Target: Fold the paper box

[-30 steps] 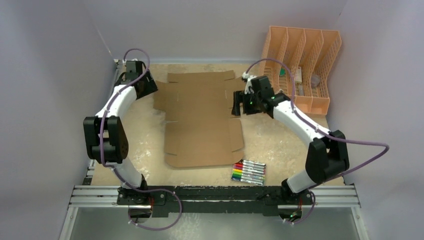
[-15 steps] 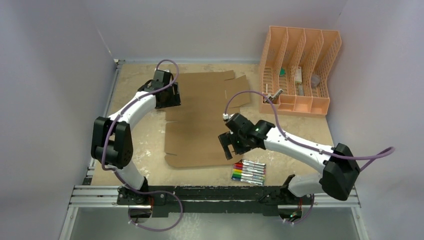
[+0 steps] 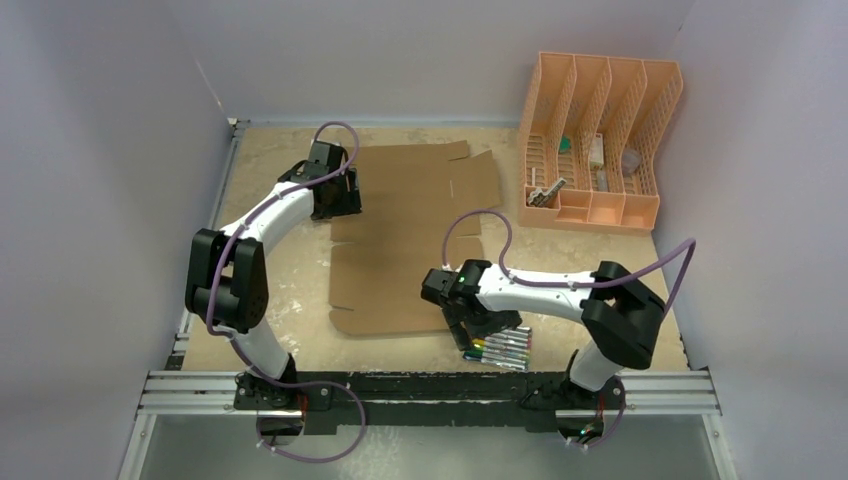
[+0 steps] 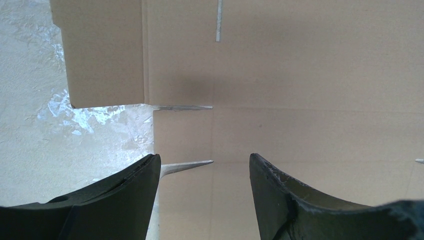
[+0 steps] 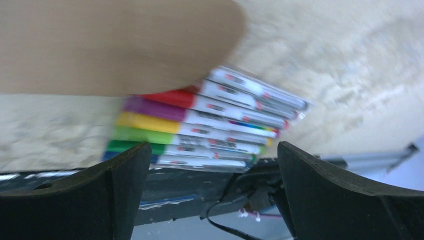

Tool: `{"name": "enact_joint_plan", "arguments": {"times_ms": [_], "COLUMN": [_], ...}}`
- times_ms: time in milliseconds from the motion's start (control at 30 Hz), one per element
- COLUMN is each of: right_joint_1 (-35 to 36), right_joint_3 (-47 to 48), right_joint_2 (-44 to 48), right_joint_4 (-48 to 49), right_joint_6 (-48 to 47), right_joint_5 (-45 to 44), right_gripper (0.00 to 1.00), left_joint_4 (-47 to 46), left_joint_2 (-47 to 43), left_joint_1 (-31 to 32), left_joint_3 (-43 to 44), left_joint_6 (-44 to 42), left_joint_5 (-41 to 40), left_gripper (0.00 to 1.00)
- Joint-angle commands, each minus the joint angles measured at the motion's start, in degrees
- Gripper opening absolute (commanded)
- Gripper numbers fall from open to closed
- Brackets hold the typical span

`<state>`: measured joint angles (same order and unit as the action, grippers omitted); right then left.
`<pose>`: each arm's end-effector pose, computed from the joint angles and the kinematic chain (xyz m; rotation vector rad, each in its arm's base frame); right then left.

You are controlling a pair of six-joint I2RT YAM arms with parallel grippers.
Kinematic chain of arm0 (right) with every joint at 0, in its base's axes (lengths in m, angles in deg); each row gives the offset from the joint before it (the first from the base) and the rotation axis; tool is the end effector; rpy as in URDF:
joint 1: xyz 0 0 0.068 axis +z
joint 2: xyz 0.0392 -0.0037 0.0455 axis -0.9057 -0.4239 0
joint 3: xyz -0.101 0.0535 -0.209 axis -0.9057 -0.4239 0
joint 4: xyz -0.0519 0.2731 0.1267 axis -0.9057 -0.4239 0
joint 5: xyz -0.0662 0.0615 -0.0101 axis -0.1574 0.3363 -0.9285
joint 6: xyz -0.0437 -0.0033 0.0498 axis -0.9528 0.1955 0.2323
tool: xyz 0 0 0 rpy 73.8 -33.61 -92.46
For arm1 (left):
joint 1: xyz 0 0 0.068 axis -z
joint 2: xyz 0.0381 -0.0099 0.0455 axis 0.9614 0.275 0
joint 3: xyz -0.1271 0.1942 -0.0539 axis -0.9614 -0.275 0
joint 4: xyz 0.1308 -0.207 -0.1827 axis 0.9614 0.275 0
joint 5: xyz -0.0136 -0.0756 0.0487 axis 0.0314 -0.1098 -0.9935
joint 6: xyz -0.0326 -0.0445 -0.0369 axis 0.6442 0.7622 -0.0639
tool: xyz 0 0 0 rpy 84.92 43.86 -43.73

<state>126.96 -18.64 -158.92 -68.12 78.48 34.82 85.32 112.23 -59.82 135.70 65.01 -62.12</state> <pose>0.1584 0.2668 0.1019 -0.5299 2.8337 -0.2111 0.4029 -0.0962 0.1612 -0.2675 2.5188 -0.1340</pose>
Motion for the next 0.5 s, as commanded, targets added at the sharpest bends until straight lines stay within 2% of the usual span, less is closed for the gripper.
{"name": "enact_joint_plan", "arguments": {"times_ms": [0, 133, 200, 300, 400, 467], "right_joint_1": [-1.9, -6.0, -6.5, -4.6, -2.1, 0.0], "right_joint_3": [-1.8, -2.2, -0.2, 0.8, -1.2, -1.9], "right_joint_2": [-1.9, -1.4, 1.4, 7.2, 9.8, 9.7], "right_joint_4": [-16.1, -19.2, -17.3, -4.4, 6.6, 11.0], "right_joint_6": [14.3, 20.6, 20.1, 7.3, -0.3, -3.7], "right_joint_5": [-8.3, -8.6, -11.0, -6.1, 0.3, 1.5], "right_gripper": [0.99, 0.99, 0.99, 0.99, 0.99, 0.99], "left_joint_4": [-1.0, -0.6, -0.6, -0.5, -0.5, -0.5], "left_joint_2": [-0.9, -1.2, -1.6, -1.9, -2.1, -2.4], "left_joint_1": [-0.2, -0.2, -0.2, -0.2, -0.2, -0.2], "left_joint_3": [1.7, 1.8, 1.8, 1.7, 1.8, 1.6], "left_joint_6": [-0.3, -0.4, -0.5, -0.5, -0.5, -0.5], "left_joint_5": [0.5, 0.4, 0.4, 0.2, 0.2, 0.2], "left_gripper": [0.66, 0.65, 0.66, 0.65, 0.66, 0.66]}}
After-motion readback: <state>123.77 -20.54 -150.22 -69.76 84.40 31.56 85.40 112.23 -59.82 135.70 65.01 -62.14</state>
